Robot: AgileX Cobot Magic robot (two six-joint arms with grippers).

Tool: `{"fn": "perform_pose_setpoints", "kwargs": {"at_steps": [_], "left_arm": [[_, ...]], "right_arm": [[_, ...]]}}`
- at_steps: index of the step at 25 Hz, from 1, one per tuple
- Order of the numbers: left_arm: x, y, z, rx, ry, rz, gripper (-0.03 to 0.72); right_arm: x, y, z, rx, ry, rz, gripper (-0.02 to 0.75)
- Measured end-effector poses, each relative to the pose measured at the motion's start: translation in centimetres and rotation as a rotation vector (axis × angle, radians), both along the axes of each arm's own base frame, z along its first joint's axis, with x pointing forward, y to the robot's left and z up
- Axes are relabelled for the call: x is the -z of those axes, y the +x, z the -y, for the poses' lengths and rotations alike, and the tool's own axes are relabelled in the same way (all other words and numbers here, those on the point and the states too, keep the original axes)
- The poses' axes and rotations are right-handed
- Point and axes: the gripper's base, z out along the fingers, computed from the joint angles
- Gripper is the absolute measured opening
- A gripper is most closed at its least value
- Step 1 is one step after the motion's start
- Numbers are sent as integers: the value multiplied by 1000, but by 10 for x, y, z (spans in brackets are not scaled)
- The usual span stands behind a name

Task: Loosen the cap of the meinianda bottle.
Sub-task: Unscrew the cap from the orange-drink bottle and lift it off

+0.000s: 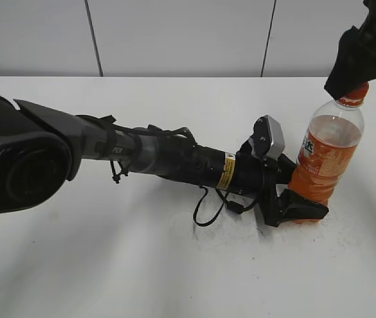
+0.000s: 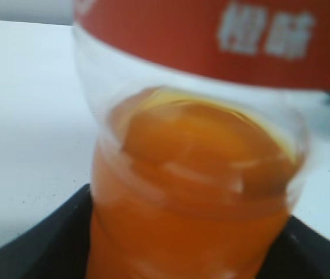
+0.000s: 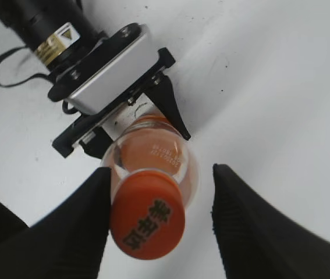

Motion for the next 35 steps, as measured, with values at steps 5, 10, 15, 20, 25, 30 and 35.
{"fn": "perform_pose_setpoints", "kwargs": {"at_steps": [5, 10, 15, 20, 25, 30, 35], "left_arm": [[0, 0, 0, 0, 0, -1, 550], [0, 0, 0, 0, 1, -1, 550], [0, 0, 0, 0, 1, -1, 550], [0, 0, 0, 0, 1, -1, 550], [0, 0, 0, 0, 1, -3, 550], [0, 0, 0, -1, 1, -5, 550], [0, 0, 0, 4, 0, -2, 550]], "right_arm": [[0, 2, 1, 385, 108, -75, 422], [1, -2, 2, 545, 137, -153, 464], [5, -2, 2, 570, 130, -192, 472], [7, -1, 0, 551, 134, -204, 363], [7, -1, 0, 409, 99, -171, 293], [7, -1, -1, 103, 17, -96, 281], [7, -1, -1, -184, -50, -27, 279]]}}
